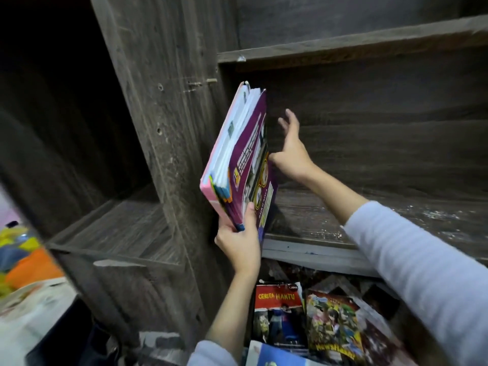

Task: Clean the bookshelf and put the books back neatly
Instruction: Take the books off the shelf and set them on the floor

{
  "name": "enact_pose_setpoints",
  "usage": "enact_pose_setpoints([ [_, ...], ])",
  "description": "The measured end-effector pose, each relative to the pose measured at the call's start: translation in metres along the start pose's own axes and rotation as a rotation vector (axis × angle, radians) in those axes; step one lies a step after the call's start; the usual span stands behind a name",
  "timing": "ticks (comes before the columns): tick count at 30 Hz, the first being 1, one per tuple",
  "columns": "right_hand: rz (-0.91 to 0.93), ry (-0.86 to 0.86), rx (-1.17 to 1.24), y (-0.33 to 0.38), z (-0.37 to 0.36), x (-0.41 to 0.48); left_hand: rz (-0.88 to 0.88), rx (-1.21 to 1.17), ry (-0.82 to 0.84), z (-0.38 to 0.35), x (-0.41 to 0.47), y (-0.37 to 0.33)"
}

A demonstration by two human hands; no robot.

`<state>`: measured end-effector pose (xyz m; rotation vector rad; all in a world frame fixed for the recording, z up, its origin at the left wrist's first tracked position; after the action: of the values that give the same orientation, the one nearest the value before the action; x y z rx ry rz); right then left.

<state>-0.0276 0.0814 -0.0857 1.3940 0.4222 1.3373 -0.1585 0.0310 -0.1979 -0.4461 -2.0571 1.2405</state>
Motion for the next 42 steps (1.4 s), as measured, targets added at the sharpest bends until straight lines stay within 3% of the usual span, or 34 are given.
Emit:
enact_pose_setpoints([
  [6,-0.160,0.147,0.097,0.005,-0.010,-0.003,0.009,-0.041,0.121,0.030,-0.006,0.011],
  [9,-0.212,0.114,0.158,0.009,-0.010,-0.013,0.011,-0.061,0.166,0.042,-0.008,0.009],
  [15,-0.190,-0.174,0.246,0.000,0.034,-0.055,0.064,-0.107,0.333,0.062,-0.023,-0.013],
  [19,-0.249,-0.406,0.276,-0.012,0.087,-0.103,0.075,-0.130,0.582,0.066,-0.049,-0.031],
  [23,-0.362,-0.624,0.178,-0.050,0.145,-0.174,0.192,-0.111,0.883,0.066,-0.095,-0.024],
  [29,-0.634,-0.819,-0.021,-0.138,0.204,-0.280,0.373,0.122,1.244,0.072,-0.185,0.016],
  [35,-0.983,-0.723,-0.347,-0.213,0.233,-0.335,0.709,0.362,1.385,0.074,-0.255,0.064],
  [42,-1.148,-0.403,-0.602,-0.292,0.235,-0.340,1.095,0.660,1.206,0.087,-0.312,0.121],
])
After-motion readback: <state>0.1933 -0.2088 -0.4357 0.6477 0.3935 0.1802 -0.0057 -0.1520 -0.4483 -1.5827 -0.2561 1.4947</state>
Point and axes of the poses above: each hand's wrist, its own x-axis towards the middle knuckle, its own z-axis out of the back of the hand, y = z × x, the point moved 2 cm from there along x, towards the middle knuckle, and after that the axes turned 11 degrees about -y, right-handed, at the moved point
